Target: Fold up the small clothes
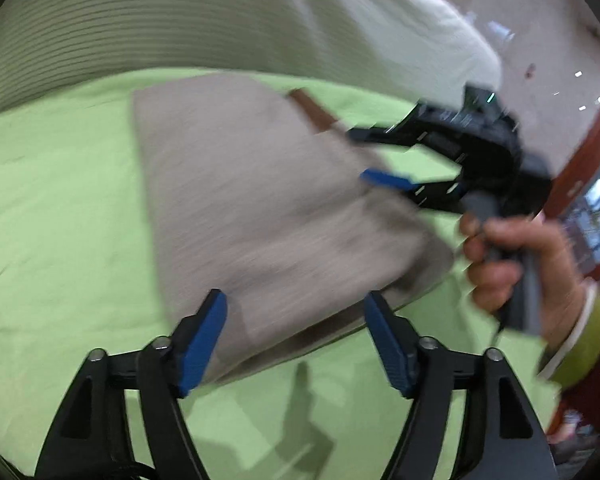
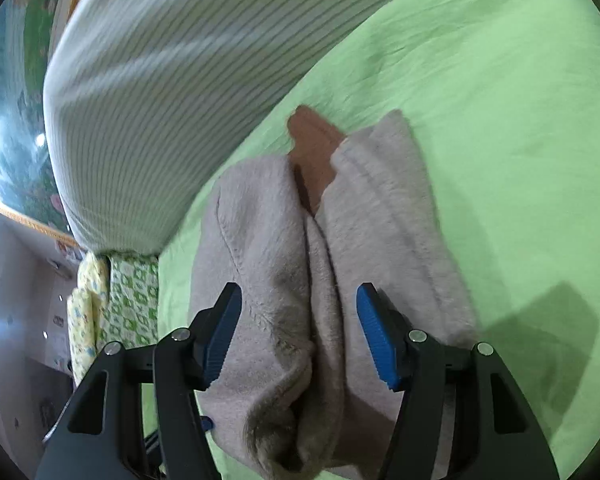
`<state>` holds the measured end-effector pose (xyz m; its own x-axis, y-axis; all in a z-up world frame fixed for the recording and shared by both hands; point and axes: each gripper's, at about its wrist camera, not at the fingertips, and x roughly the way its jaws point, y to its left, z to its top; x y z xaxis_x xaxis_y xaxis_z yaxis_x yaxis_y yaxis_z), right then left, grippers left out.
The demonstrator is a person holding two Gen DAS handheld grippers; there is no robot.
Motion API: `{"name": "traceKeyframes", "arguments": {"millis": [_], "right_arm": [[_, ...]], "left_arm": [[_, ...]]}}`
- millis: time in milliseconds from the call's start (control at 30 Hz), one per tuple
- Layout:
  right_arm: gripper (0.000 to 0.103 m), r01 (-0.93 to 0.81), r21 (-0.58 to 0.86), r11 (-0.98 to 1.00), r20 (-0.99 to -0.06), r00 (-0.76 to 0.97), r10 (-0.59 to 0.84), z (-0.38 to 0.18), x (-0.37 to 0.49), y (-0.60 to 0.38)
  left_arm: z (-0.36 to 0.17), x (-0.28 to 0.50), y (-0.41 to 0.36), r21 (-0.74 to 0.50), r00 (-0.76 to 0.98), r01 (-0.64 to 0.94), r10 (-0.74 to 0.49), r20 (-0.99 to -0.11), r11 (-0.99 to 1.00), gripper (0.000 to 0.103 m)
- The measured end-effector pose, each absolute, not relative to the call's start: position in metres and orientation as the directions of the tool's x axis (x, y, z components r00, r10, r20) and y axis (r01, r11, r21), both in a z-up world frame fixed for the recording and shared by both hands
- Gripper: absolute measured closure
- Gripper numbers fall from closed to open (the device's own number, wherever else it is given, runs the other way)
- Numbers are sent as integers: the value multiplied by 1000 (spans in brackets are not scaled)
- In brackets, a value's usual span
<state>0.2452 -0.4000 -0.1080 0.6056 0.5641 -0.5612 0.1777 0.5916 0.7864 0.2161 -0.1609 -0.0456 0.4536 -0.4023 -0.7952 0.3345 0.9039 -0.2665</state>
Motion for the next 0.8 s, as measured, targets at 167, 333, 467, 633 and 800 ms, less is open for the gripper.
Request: {"name": "traceKeyframes", "arguments": {"millis": [167,333,467,633,800], "right_arm": [[41,138,708,692,-645,525,555,-107,270,-377],[40,99,637,764,-721,427,546,-114,290,-348],[69,58,598,799,-741,419,524,-106,293,-334],[87,47,642,765,-671,518,531,-65,278,-350],[88,10,556,831,-648,631,426,-12,239,-376]], "left_arm": [[-74,204,-157,-107,467,318,-254,-847,942,25],[-99,220,-144,-70,439,187,-147,-886,980,28],[-97,229,-129,-151,438,126,-192,-878,980,44],[-90,231,-139,-173,423,173,-231,-876,970,74],[-79,230,-153,-188,425,216,-266,-865,958,77]]}}
